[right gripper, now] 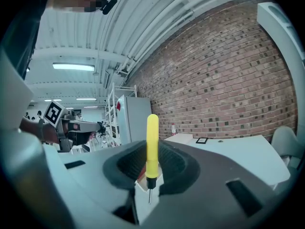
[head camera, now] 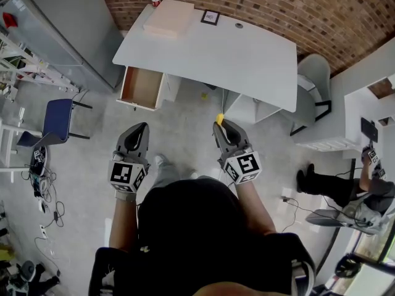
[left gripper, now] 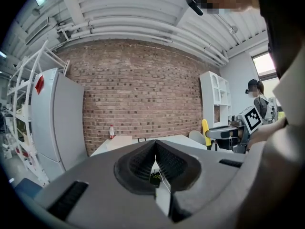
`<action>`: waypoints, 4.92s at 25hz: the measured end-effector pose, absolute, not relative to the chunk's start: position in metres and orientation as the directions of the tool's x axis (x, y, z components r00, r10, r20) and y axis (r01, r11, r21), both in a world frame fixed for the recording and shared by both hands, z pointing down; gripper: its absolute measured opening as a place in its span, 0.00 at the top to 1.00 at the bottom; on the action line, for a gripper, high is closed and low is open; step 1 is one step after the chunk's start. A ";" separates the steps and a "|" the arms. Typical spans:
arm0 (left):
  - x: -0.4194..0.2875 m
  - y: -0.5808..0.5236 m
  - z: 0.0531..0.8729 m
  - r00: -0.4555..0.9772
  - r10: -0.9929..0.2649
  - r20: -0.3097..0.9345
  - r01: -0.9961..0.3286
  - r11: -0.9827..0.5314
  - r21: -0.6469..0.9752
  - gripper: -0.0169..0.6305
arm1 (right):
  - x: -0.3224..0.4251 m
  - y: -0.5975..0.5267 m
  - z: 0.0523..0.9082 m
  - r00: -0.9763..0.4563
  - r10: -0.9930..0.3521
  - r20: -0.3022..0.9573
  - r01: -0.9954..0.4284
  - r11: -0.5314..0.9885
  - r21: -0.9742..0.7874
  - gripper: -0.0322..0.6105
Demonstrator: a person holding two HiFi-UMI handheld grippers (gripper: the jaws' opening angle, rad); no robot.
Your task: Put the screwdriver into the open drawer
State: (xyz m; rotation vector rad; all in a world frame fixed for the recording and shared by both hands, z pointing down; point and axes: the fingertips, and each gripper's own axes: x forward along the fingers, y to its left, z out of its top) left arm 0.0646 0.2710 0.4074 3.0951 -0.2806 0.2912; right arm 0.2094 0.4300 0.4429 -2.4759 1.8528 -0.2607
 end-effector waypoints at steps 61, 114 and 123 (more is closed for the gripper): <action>-0.060 -0.125 0.439 0.583 -0.781 0.225 -0.811 -0.575 0.107 0.97 | 0.177 -0.119 0.494 -0.448 -0.842 0.301 -0.894 0.420 -0.158 0.83; -0.152 0.037 0.662 0.246 -0.650 0.719 -0.967 -0.113 0.229 0.97 | 0.135 -0.096 0.973 -0.395 -0.322 0.860 -0.861 0.456 -0.224 0.83; -0.159 0.039 0.684 0.280 -0.605 0.746 -0.959 -0.140 0.246 0.97 | 0.146 -0.092 1.013 -0.318 -0.284 0.905 -0.893 0.410 -0.185 0.83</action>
